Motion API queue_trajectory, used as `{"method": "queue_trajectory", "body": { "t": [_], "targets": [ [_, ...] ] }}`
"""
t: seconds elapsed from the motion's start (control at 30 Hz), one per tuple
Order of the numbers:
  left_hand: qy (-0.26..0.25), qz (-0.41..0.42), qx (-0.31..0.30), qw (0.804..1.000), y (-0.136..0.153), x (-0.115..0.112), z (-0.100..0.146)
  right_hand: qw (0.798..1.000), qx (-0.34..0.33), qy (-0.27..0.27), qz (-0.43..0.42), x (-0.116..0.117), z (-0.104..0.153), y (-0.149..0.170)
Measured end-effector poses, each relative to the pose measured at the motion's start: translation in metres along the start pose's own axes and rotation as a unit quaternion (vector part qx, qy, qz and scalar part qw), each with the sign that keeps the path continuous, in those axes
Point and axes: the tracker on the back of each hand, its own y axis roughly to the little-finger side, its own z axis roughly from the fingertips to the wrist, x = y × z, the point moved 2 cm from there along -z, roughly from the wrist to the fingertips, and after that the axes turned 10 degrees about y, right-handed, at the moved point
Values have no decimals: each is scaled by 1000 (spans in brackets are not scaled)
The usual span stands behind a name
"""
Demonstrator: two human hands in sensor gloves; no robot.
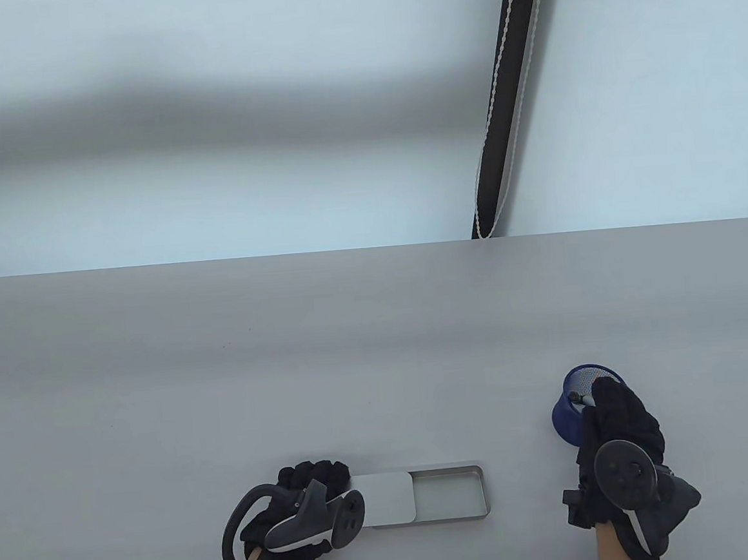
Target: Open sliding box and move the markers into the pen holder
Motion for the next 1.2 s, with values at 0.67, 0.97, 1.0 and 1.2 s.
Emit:
{"method": "queue_trajectory", "body": {
  "t": [0.67, 0.97, 1.0, 1.2],
  "targets": [
    [0, 0, 0, 1000, 0, 0, 0, 994, -72, -56, -56, -7, 13, -59],
    [0, 0, 0, 1000, 0, 0, 0, 983, -94, -149, -58, 18, 30, -72],
    [0, 0, 0, 1000, 0, 0, 0, 981, -94, -160, -58, 21, 32, -73],
    [1, 0, 0, 1000, 0, 0, 0, 961, -88, -257, -51, 43, 44, -72]
  ]
}}
